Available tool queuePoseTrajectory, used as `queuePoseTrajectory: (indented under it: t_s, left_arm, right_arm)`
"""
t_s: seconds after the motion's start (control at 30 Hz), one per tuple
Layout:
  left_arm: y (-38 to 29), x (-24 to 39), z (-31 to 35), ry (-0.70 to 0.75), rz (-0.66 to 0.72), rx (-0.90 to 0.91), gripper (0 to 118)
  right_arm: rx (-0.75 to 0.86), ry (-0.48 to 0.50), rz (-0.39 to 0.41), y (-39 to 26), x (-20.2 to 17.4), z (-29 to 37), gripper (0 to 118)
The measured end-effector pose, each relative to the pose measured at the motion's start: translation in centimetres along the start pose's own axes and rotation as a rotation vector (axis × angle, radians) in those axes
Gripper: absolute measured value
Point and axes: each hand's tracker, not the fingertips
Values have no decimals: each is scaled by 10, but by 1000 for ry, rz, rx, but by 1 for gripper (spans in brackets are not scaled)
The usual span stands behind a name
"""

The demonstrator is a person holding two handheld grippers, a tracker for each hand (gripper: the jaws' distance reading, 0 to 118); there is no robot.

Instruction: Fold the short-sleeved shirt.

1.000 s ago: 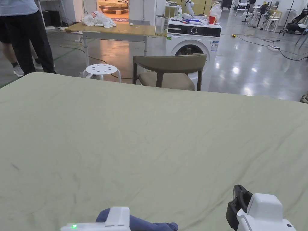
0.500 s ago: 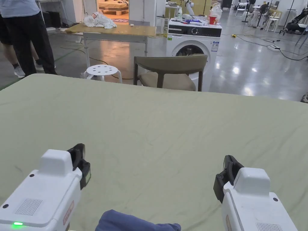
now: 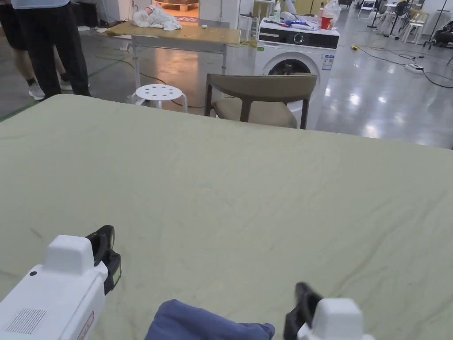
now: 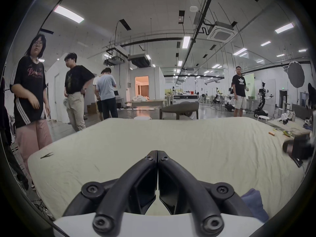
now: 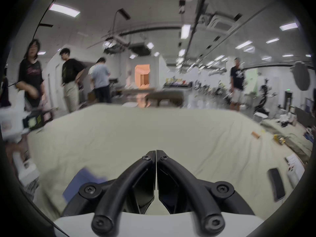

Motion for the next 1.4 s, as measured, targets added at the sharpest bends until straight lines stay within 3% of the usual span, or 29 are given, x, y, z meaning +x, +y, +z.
queuePoseTrajectory:
  t_s: [0.07,0.17,0.33,0.47,0.63,0.7,0.83,0.97,1.1,1.17,1.2,1.23,1.3,1.4]
  left_arm:
    - [-8,-2,0,8,0,-27,1]
    - [-19,-10,2,-8,23,-69,1]
    - [-32,-23,7,-69,68,-147,1]
    - [-44,-42,-4,-259,175,-349,5]
    - [-67,-70,-41,-532,459,-572,66]
    - [-81,-77,-59,-652,573,-648,77]
    - [-117,-70,-95,-793,704,-853,80]
    - [-144,-48,-113,-971,782,-910,80]
    - [-143,-22,-120,-1018,770,-936,78]
    - [-144,-17,-121,-1018,741,-929,65]
    - [-147,-19,-124,-1003,733,-934,44]
    - [-151,-20,-126,-973,732,-952,34]
    - [-156,-24,-126,-993,802,-956,28]
    - [-150,-23,-115,-987,799,-924,18]
  right_arm:
    - [-79,70,30,-23,-22,-4,0]
    - [-150,100,70,-51,-44,-14,0]
    - [-201,-22,59,-74,-45,-43,0]
    - [-245,-13,25,-86,-37,-54,0]
    - [-241,-15,44,-86,-39,-52,0]
    - [-245,-10,36,-86,-38,-53,0]
    - [-245,-6,37,-86,-37,-53,0]
    - [-245,-4,36,-87,-36,-53,0]
    - [-244,-7,40,-87,-37,-52,0]
    - [-246,-8,40,-87,-37,-52,0]
    - [-247,-7,40,-87,-36,-52,0]
    - [-248,-4,37,-87,-35,-52,0]
    - [-246,2,43,-87,-35,-52,0]
    - [-240,4,47,-87,-36,-51,0]
